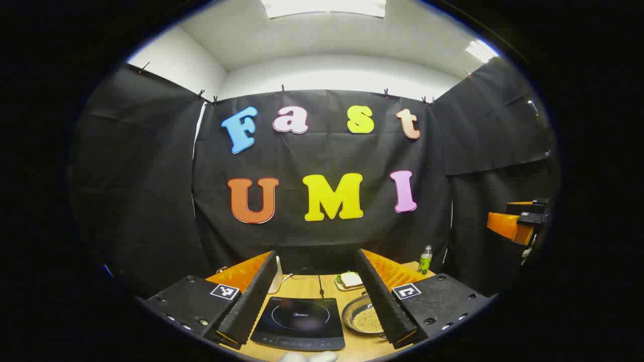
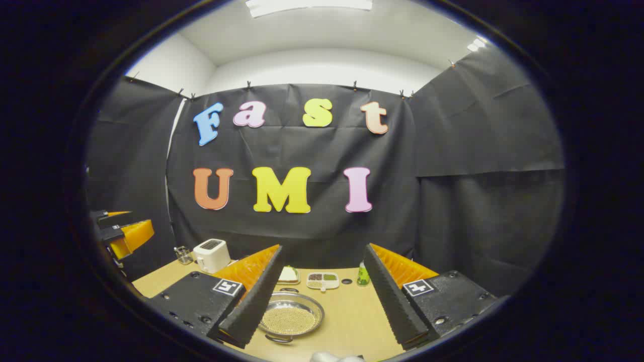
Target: First push the handle of the pot to place it horizontally, then grasp the pot with both hands and set it on the induction cooktop.
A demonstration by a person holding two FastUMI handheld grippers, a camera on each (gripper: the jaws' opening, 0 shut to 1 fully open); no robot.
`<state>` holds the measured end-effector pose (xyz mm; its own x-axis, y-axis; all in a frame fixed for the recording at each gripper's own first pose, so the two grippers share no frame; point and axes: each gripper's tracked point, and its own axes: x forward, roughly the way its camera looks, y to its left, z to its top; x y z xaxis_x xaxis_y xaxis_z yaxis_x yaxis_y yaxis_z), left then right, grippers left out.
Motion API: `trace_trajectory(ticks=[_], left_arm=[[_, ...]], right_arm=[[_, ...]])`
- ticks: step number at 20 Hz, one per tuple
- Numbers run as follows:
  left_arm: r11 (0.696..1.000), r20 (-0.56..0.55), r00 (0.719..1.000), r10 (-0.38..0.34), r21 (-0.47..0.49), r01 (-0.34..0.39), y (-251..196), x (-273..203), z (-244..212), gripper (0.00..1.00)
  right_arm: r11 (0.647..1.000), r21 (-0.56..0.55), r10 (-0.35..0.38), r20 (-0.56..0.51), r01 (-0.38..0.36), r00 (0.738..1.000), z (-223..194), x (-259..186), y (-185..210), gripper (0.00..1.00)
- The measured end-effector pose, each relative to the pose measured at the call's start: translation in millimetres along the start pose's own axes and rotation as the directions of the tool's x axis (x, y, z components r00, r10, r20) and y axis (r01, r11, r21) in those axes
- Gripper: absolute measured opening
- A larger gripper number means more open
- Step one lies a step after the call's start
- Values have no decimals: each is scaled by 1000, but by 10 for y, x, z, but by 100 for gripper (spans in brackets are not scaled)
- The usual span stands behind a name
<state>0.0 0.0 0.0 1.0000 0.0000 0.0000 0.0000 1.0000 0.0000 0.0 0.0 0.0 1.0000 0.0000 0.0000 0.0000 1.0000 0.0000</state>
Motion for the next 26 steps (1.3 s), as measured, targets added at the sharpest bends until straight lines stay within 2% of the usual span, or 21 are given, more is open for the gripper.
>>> trace_trajectory(ticks=[8, 13, 14, 15, 16, 17, 18, 20, 24, 26], left_arm=[[1000, 6, 1000, 27, -5, -27, 121, -51, 15, 94], [1000, 14, 999, 29, 3, -29, 128, -41, 40, 95], [1000, 16, 999, 30, 5, -30, 134, -42, 47, 95], [1000, 16, 1000, 27, 6, -27, 122, -39, 42, 95], [1000, 15, 1000, 24, 6, -25, 117, -36, 31, 95], [1000, 12, 1000, 24, 7, -24, 124, -24, 27, 95], [1000, 9, 1000, 27, 7, -27, 125, -15, 21, 94], [1000, 7, 1000, 27, 4, -27, 129, 2, -3, 95], [999, 1, 999, 34, 8, -34, 163, 28, -25, 95], [999, -4, 999, 37, 5, -37, 179, 34, -62, 95]], right_arm=[[1000, -9, 17, 0, -17, 1000, 50, 15, 49, 100], [999, 35, 18, -13, -18, 1000, 38, 56, 47, 99], [999, 39, 27, -20, -26, 999, 41, 77, 65, 93], [998, 44, 34, -29, -33, 999, 10, 94, 91, 91], [998, 48, 44, -36, -42, 998, -1, 121, 113, 77], [997, 53, 59, -50, -56, 997, -38, 129, 159, 69], [997, 49, 65, -64, -62, 996, -78, 157, 185, 51], [993, 47, 112, -93, -108, 989, -166, 181, 284, 24], [970, 92, 237, -149, -225, 960, -337, 257, 585, 4], [960, 109, 273, -186, -256, 944, -481, 308, 693, 0]])
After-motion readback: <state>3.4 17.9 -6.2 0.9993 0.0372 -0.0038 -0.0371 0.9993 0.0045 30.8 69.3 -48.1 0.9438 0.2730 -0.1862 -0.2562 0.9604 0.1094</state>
